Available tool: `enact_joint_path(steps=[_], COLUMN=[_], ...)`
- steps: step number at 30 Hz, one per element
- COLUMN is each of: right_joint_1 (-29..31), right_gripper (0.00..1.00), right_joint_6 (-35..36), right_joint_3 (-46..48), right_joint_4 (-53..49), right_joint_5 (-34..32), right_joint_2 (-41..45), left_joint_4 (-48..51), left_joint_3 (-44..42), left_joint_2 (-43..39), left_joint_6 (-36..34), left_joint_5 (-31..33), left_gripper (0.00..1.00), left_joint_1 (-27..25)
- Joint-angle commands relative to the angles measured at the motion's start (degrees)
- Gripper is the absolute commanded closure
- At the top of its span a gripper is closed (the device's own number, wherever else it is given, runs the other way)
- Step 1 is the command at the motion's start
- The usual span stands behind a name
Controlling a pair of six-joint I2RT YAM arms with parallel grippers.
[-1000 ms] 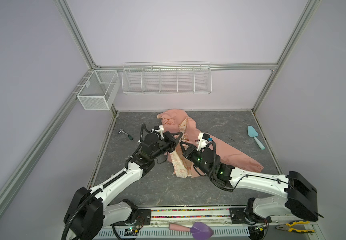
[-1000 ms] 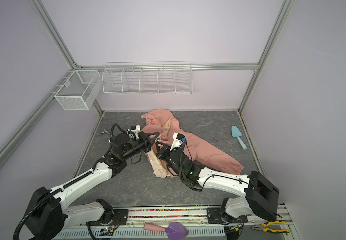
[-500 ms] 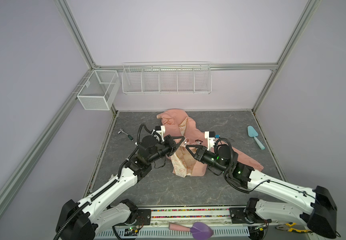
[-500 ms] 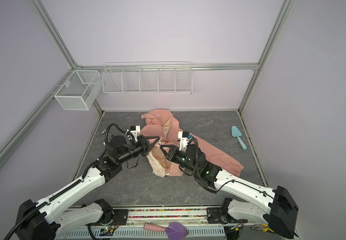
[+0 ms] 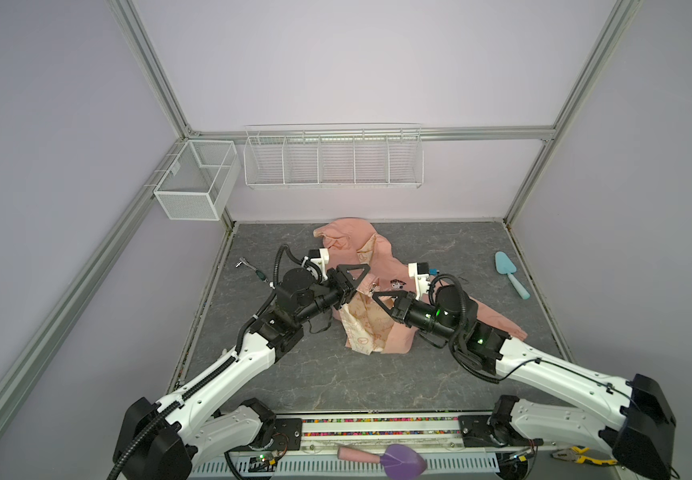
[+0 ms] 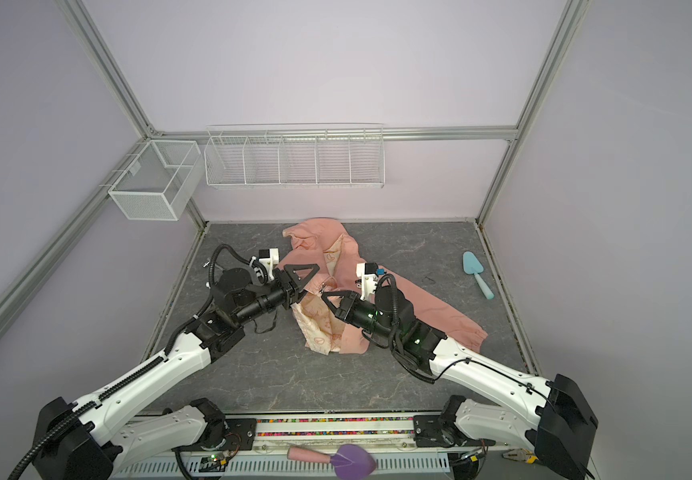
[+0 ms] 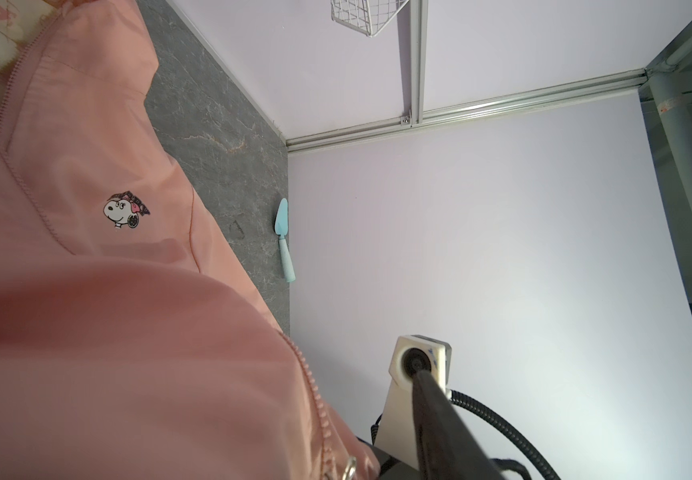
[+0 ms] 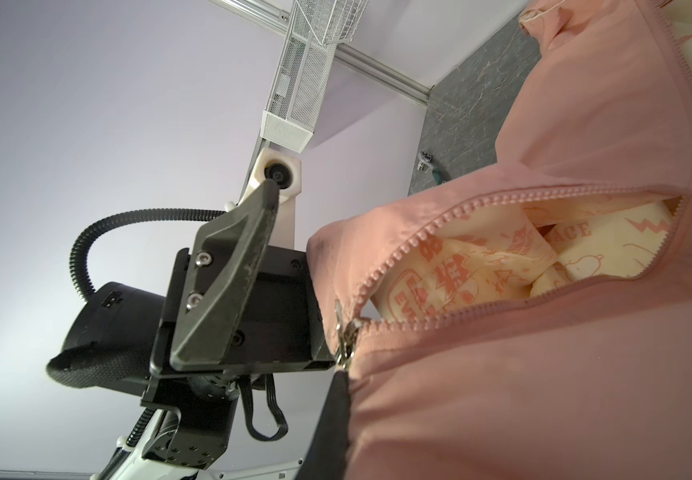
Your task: Zip up the jacket
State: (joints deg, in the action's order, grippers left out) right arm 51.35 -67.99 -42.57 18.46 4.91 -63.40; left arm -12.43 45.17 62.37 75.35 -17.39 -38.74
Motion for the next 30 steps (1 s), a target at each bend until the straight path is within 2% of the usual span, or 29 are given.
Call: enact_joint_path(steps=[1,7,24,25,27,30], right_joint_1=[-0.96,-2.19,-2.92,-2.91,-2.91,-2.88], right_gripper=[0.94,0.94,0.94,0.94,0.94,0.94], right_joint_6=[-1.95,-2.5,-2.41,-2.41,-2.5,-2.63], right_joint_3=[0.55,-0.38,-1.03,-0.94,-0.94,-0.94], right_joint_4=[2.86,4.13,4.04,4.12,4.3,4.49], right_joint_5=[1.51,2.31,2.74,2.82,3.0,3.27], right_joint_2=[-0.24,-1.66,-2.21,-2.28,-2.49,-2.96], left_joint_4=[-2.98,-3.22,-7.98,-8.58,-9.94,-11.14], left_joint_3=[-0.38,-1.85,-5.43,-5.51,-5.62,-5.66], left_joint_2=[-0.32,-0.61,-0.07,0.13,0.69,1.25], left_joint_6=[1.89,3.34,6.45,6.77,7.22,7.59], left_joint_5=[1.51,2.53,3.19,2.99,2.53,2.07], left_gripper=[0.52,0.51,0.52,0.54,0.67,0.79], left_joint_1=[-1.27,-3.86,-3.97,-3.97,-3.97,-3.97])
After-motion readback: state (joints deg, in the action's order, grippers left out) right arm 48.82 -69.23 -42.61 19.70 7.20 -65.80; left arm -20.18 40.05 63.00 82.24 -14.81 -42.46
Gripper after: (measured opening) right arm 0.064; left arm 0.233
